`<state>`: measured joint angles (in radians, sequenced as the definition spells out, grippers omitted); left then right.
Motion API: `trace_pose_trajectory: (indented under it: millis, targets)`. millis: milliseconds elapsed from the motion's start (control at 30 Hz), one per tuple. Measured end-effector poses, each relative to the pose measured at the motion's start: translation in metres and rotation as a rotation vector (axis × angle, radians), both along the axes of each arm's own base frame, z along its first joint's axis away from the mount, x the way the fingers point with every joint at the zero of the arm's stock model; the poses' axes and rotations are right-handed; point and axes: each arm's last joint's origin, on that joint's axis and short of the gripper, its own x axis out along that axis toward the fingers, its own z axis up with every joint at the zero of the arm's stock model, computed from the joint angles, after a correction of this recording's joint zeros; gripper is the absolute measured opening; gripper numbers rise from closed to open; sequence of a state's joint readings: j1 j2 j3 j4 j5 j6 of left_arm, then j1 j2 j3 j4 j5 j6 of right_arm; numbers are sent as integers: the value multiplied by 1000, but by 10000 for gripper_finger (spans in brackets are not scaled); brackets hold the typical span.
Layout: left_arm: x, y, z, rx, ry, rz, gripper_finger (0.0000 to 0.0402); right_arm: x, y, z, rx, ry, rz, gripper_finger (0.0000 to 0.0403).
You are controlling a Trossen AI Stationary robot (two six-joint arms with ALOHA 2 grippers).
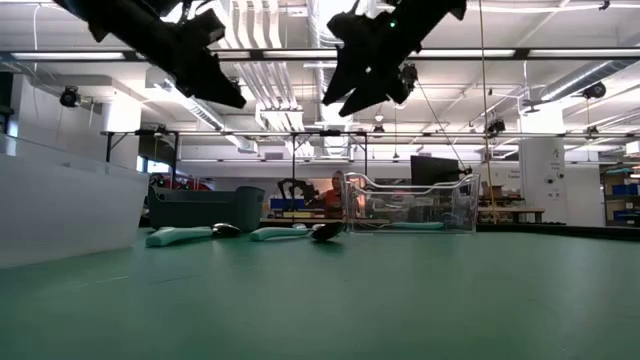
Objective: Sort silverware by color (type)
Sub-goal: Put the dark blue spoon into the white bin
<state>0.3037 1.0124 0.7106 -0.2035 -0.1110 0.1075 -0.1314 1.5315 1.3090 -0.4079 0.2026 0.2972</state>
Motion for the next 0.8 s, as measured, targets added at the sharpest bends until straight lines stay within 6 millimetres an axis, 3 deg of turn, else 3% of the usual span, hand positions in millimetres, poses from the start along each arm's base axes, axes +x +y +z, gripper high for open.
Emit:
trace_pose_trajectory:
  millis: [333, 800]
  targets:
    - [-25, -8, -6, -35, -120, 33, 80, 30, -3, -26, 46, 58, -30, 226]
    - [-31, -10, -13, -61, -158, 50, 80, 57, -6, -82, 136, 175, -83, 226]
